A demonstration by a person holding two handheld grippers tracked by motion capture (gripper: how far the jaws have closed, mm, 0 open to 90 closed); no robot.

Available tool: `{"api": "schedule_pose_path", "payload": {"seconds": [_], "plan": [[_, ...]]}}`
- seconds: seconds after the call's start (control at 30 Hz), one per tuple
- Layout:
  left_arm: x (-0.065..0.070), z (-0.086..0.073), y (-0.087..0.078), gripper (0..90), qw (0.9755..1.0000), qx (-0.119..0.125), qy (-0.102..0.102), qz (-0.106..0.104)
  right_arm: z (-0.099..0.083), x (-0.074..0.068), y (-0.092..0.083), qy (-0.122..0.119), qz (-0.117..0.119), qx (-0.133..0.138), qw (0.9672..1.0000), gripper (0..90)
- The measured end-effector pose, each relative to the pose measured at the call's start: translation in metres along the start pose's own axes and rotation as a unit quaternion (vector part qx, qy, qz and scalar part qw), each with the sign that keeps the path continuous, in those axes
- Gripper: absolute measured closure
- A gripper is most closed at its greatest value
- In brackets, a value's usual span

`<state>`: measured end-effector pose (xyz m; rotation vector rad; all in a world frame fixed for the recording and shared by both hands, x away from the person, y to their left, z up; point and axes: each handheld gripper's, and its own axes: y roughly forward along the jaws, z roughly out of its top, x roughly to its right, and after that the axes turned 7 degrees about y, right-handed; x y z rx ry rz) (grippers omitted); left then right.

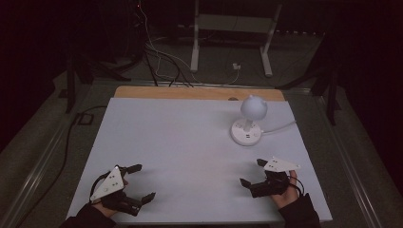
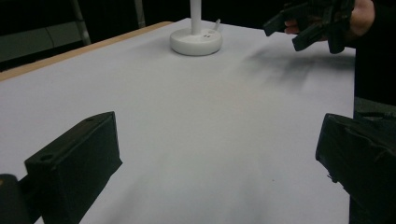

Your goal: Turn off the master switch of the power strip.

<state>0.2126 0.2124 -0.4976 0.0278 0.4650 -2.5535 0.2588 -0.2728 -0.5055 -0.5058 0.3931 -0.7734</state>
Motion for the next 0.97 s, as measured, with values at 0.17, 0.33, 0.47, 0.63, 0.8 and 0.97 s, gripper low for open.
{"api": "schedule_pose_path", "payload": {"seconds": [0.17, 0.33, 0.47, 0.63, 0.8, 0.97], "plan": [[0.0, 0.0, 0.0, 0.4, 1.0, -0.001, 0.001, 0.0, -0.008, 0.001, -0.002, 0.006, 0.014, -0.014, 0.9998, 0.0], [0.001, 0.0, 0.001, 0.4, 1.0, -0.002, 0.001, 0.0, -0.014, -0.001, -0.005, 0.0, 0.009, -0.028, 0.9996, 0.0], [0.001, 0.0, 0.001, 0.4, 1.0, -0.003, 0.001, 0.0, -0.021, -0.003, -0.008, -0.011, -0.003, -0.048, 0.9988, 0.0], [0.001, 0.0, 0.001, 0.4, 1.0, -0.003, 0.0, -0.002, -0.028, -0.001, -0.013, -0.007, -0.011, -0.056, 0.9983, 0.0], [0.001, -0.001, 0.002, 0.4, 1.0, -0.006, 0.001, -0.002, -0.031, 0.001, -0.013, -0.003, -0.009, -0.061, 0.9981, 0.0], [0.001, 0.0, 0.002, 0.4, 1.0, -0.006, 0.002, -0.002, -0.031, 0.001, -0.012, -0.004, -0.011, -0.066, 0.9977, 0.0]]}}
